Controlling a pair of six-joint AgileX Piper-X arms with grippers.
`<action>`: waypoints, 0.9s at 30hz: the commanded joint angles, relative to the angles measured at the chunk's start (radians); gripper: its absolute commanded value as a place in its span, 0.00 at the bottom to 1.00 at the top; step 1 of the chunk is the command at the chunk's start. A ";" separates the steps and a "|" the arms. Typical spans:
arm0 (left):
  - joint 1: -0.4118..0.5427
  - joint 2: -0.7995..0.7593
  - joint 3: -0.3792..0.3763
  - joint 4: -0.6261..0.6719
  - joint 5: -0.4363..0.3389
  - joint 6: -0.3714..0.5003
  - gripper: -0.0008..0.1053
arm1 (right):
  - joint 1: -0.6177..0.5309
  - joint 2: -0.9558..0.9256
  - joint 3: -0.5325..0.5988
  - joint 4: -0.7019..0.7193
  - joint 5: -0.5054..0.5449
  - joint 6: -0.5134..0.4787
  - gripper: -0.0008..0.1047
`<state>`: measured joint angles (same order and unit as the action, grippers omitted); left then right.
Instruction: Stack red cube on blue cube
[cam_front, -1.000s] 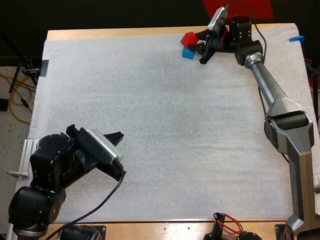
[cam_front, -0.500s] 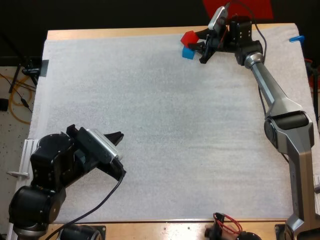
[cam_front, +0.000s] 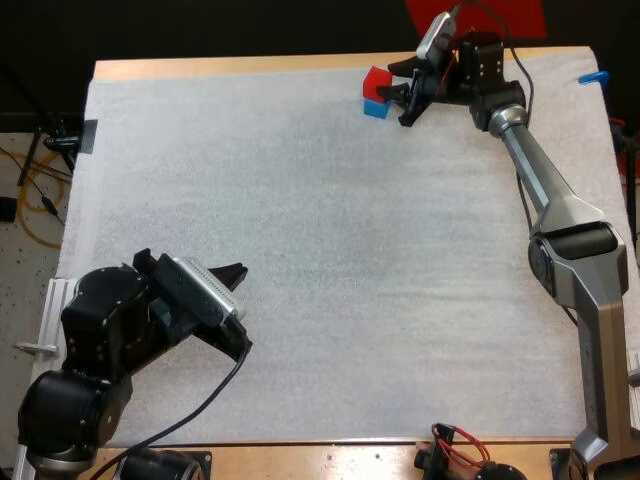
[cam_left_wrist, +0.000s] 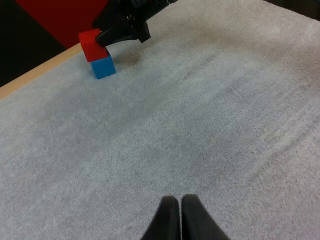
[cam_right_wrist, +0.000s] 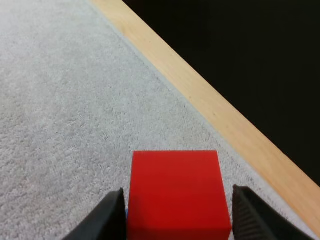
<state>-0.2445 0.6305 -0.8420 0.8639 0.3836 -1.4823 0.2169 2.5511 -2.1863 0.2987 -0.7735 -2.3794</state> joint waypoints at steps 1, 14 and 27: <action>-0.005 -0.003 -0.001 -0.012 -0.005 -0.011 0.01 | -0.003 -0.009 -0.004 -0.011 -0.017 -0.025 0.46; -0.005 -0.003 -0.001 -0.029 -0.019 -0.011 0.01 | -0.016 -0.065 -0.004 -0.010 -0.003 0.042 0.45; -0.005 -0.003 -0.001 -0.193 -0.231 -0.014 0.01 | -0.121 -0.251 -0.004 0.032 0.145 0.503 0.26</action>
<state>-0.2445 0.6305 -0.8420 0.6974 0.1774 -1.4823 0.0983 2.3367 -2.1863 0.3225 -0.6282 -1.9089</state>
